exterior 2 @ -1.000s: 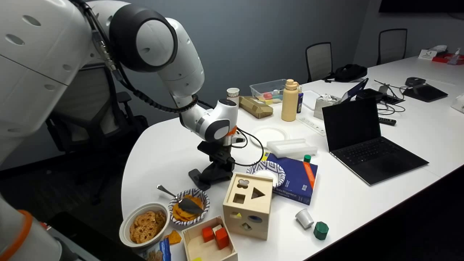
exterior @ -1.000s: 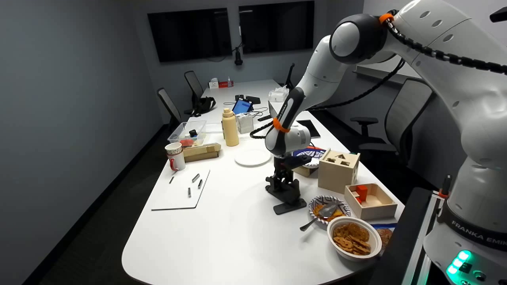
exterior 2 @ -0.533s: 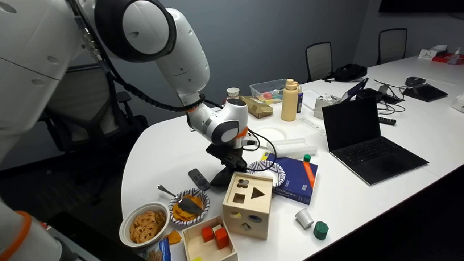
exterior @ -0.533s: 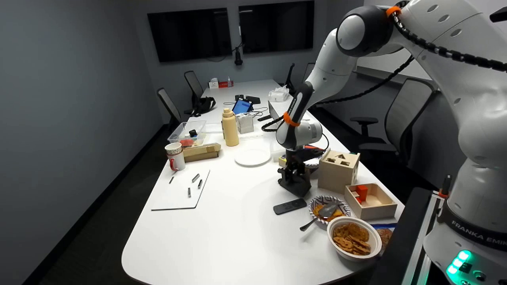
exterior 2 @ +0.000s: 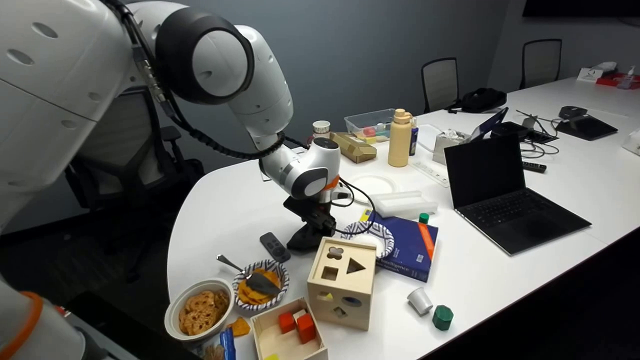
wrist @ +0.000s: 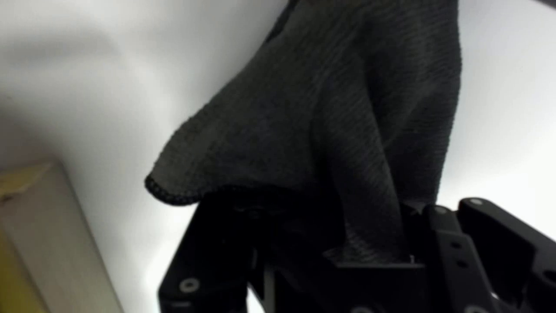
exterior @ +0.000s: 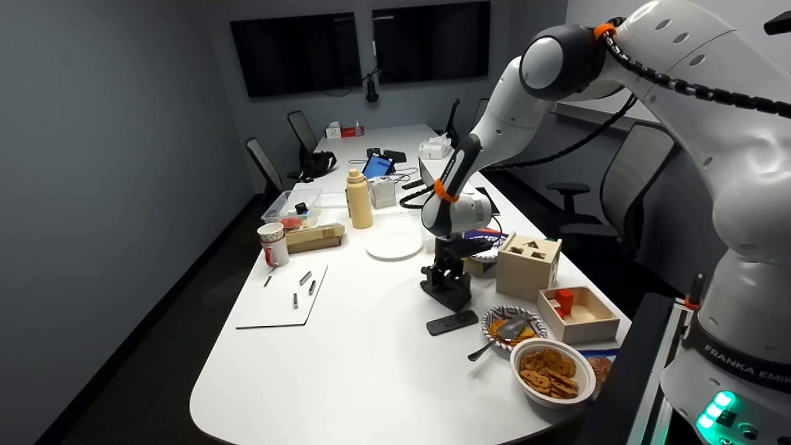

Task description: Use the dark grey towel to wipe the table.

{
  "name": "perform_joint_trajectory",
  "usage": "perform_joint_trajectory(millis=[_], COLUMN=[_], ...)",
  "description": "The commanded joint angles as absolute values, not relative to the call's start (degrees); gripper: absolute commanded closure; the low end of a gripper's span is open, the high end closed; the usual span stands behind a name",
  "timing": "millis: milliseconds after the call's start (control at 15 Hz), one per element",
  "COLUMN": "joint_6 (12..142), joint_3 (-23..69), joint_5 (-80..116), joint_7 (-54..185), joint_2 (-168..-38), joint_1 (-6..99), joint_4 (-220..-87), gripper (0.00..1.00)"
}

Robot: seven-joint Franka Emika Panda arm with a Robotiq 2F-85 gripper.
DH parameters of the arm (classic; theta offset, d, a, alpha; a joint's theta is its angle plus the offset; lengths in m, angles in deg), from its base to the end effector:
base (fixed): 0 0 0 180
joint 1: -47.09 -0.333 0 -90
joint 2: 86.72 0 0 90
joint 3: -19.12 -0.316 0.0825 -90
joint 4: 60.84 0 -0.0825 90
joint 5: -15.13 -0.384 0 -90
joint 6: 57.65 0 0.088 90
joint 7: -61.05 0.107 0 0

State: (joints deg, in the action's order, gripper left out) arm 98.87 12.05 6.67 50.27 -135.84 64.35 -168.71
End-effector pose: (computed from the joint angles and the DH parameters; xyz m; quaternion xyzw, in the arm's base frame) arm 0.5966 -0.1124 0.0514 -0.9936 0.0835 -0.0101 0.0752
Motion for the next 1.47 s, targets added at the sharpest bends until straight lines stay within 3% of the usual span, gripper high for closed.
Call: perform_joint_trajectory(millis=[0, 400, 933, 1400], joint_6=[99.2, 98.5, 104.0, 109.8], joint_3=[8.3, 4.7, 8.2, 7.2], joint_5=[5.4, 5.3, 4.3, 3.9], joint_7=[46.7, 43.5, 46.4, 45.1], joint_2=[-137.8, -137.1, -130.7, -132.7], joint_1=[65.5, 66.1, 66.3, 73.6], joint_4=[-167.0, -171.5, -183.0, -181.9], gripper=[1.0, 1.0, 1.0, 1.0])
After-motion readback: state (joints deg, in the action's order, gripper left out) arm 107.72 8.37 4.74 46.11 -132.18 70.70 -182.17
